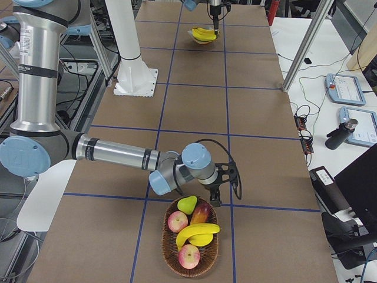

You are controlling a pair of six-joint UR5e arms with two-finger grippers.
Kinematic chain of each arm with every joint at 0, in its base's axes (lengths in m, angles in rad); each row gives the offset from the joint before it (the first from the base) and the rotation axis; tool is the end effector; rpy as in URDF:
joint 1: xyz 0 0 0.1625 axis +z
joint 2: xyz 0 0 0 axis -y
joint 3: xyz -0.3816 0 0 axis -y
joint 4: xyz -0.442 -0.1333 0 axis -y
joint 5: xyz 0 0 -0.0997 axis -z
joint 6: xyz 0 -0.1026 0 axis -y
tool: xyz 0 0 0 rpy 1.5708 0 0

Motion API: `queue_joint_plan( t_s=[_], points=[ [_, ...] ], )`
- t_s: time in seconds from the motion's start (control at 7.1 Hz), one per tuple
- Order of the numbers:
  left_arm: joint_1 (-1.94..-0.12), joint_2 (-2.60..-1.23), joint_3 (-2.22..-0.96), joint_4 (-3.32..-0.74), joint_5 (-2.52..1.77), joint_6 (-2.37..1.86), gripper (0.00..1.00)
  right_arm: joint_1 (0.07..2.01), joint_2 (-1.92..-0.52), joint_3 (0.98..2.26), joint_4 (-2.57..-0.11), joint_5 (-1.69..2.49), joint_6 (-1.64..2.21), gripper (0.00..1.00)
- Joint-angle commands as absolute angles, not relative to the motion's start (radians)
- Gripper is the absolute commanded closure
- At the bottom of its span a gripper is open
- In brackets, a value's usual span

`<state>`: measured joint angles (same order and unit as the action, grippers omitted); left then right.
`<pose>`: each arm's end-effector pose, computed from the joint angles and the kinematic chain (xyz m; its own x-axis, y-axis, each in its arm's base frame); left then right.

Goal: Transfer all bananas from basket to plate

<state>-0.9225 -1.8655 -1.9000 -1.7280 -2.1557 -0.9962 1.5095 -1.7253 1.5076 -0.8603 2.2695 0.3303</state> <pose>0.3016 -0.5250 0.2600 0.5936 -0.0331 -0.8041 0.1278 0.9904 0.0535 0.0367 -0.5010 0.6571 0.7228 -0.0465 0.6895 -0.1908 0.9455 0.2637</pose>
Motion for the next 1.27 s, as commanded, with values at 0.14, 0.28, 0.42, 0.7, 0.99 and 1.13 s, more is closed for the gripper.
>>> queue_joint_plan(
  t_s=[0.14, 0.28, 0.42, 0.7, 0.99, 1.13],
  points=[
    [-0.922, -1.867, -1.899, -1.729, -2.155, -0.997, 0.0, 1.534, -1.776, 1.406, -0.862, 2.266, 0.221, 0.0],
    [-0.922, -1.867, -1.899, -1.729, -2.155, -0.997, 0.0, 1.534, -1.776, 1.373, -0.864, 2.266, 0.143, 0.0],
    [-0.922, -1.867, -1.899, -1.729, -2.155, -0.997, 0.0, 1.534, -1.776, 1.365, -0.864, 2.252, 0.14, 0.0],
    [-0.922, -1.867, -1.901, -1.738, -2.155, -1.02, 0.0, 1.532, -1.772, 1.348, -0.864, 2.22, 0.141, 0.01],
    [-0.923, -1.867, -1.902, -1.738, -2.155, -1.02, 0.0, 1.532, -1.764, 1.321, -0.861, 2.224, 0.152, 0.1],
    [-0.923, -1.867, -1.904, -1.74, -2.155, -1.02, 0.0, 1.532, -1.763, 1.322, -0.861, 2.226, 0.156, 0.1]
  ],
)
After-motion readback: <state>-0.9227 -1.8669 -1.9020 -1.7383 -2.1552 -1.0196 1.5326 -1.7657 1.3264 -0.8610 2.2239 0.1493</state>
